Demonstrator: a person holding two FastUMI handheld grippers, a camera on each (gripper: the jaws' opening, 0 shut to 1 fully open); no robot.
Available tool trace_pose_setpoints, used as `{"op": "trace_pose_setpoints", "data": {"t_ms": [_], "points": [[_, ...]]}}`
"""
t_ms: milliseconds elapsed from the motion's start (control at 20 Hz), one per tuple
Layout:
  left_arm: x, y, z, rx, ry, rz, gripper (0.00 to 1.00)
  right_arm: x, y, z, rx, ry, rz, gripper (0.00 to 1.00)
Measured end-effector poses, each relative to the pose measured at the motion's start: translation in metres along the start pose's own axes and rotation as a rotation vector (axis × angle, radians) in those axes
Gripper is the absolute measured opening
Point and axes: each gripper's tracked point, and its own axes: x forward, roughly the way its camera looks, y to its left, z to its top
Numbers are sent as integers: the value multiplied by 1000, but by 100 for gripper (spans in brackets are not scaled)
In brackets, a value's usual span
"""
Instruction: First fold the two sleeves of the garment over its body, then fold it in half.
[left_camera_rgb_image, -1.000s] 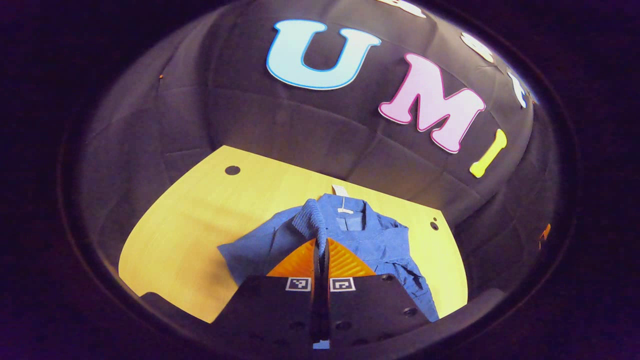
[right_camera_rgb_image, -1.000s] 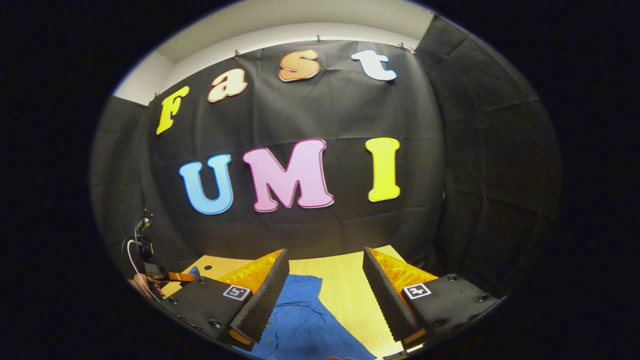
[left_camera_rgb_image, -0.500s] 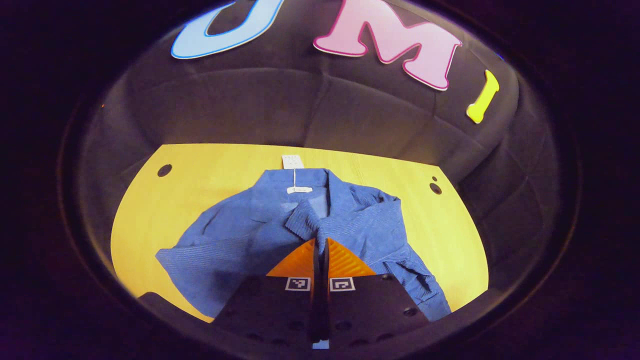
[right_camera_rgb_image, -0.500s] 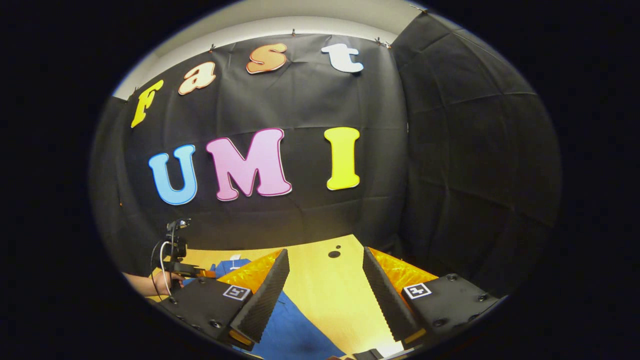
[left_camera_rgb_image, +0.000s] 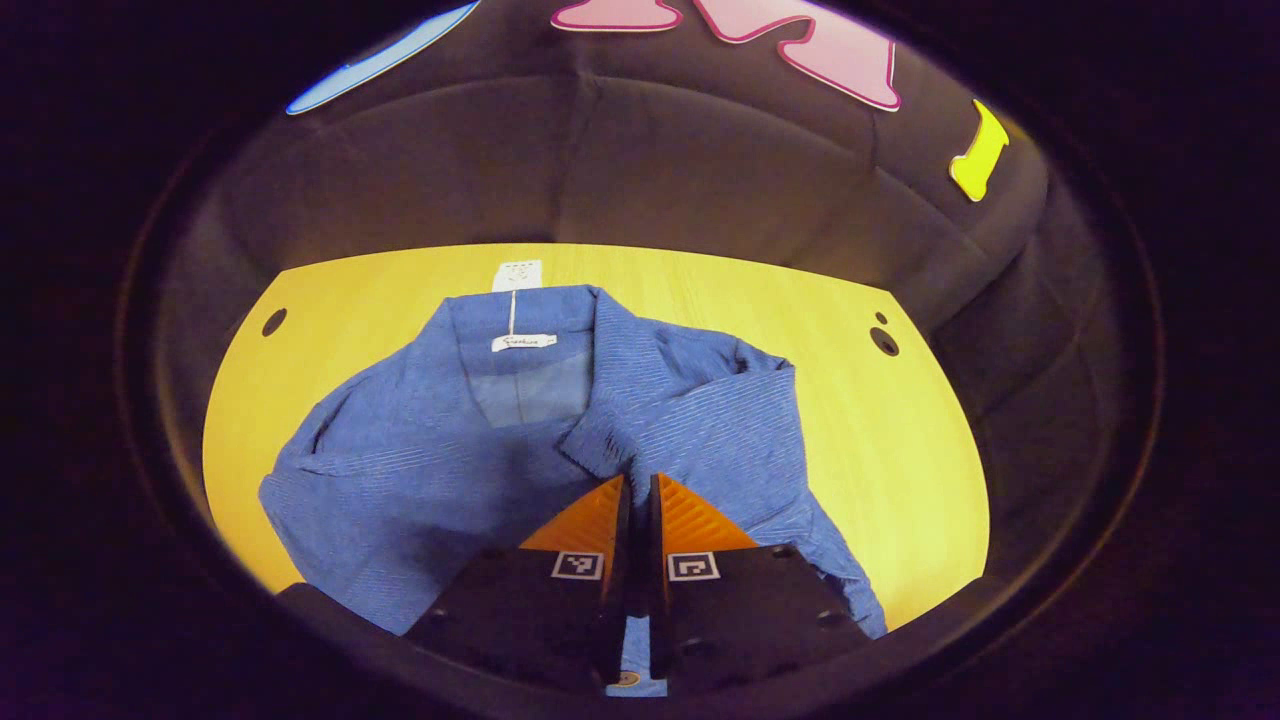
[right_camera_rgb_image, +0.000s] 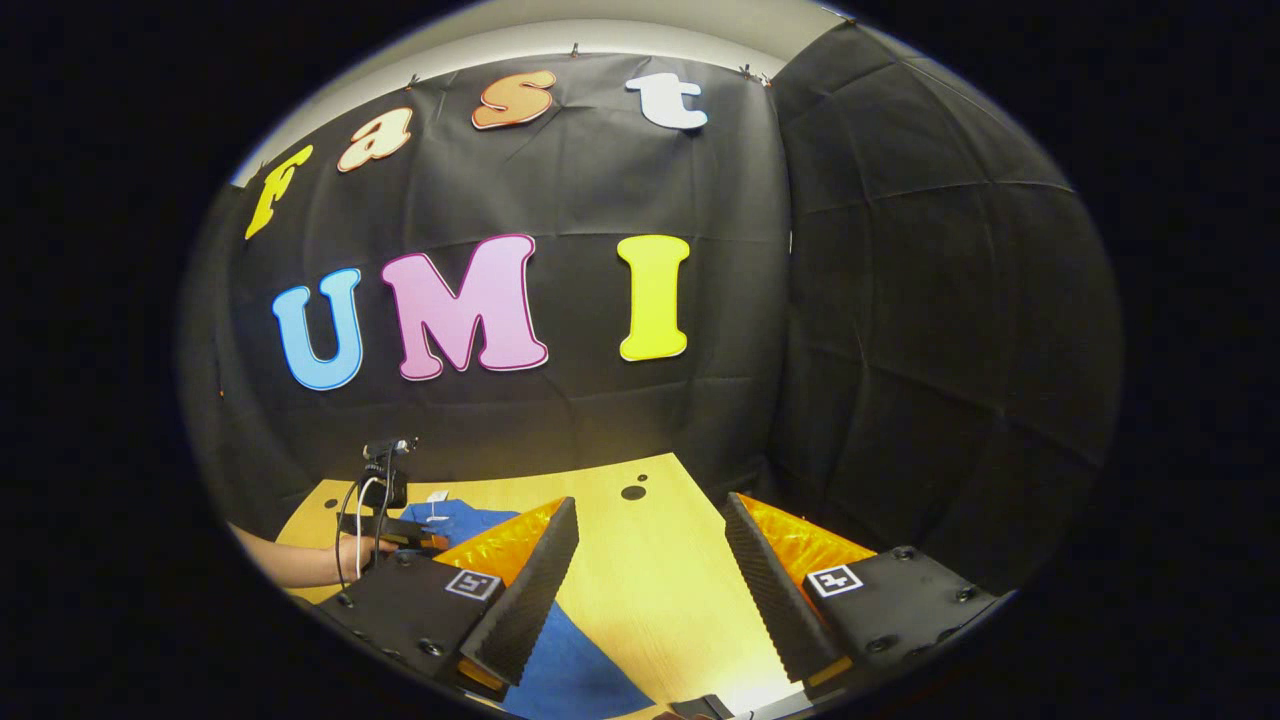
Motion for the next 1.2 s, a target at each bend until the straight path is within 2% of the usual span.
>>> {"op": "trace_pose_setpoints", "data": {"t_ms": [50, 200, 250, 300, 350, 500, 650, 800, 950, 1050, 1200], "points": [[4, -15, 3, 10, -5, -44, 22, 0, 0, 0, -1, 2, 0, 95], [-2, -57, 16, 89, -58, -93, 66, 0, 0, -2, -8, 7, 0, 95], [-7, -74, 17, 116, -70, -123, 72, 1, 0, -3, -10, 8, 0, 95], [-13, -93, 18, 137, -82, -164, 72, 2, 0, -4, -13, 10, 1, 95], [-23, -109, 20, 158, -100, -199, 77, 3, 1, -6, -14, 15, 4, 95], [-59, -132, 27, 189, -189, -245, 81, 6, 9, -14, -16, 27, 25, 95], [-106, -119, 33, 145, -318, -223, 83, 9, 21, -22, -35, 31, 62, 95], [-156, -81, 20, 101, -403, -172, 83, 10, 40, -35, -46, 38, 141, 95], [-201, -34, -30, 81, -406, -136, 83, 9, 65, -70, -68, 94, 250, 95], [-225, -4, -82, 19, -364, -108, 83, 5, 79, -101, -68, 162, 321, 95], [-244, 54, -166, -10, -331, -6, 83, 0, 85, -150, -81, 275, 360, 95]]}}
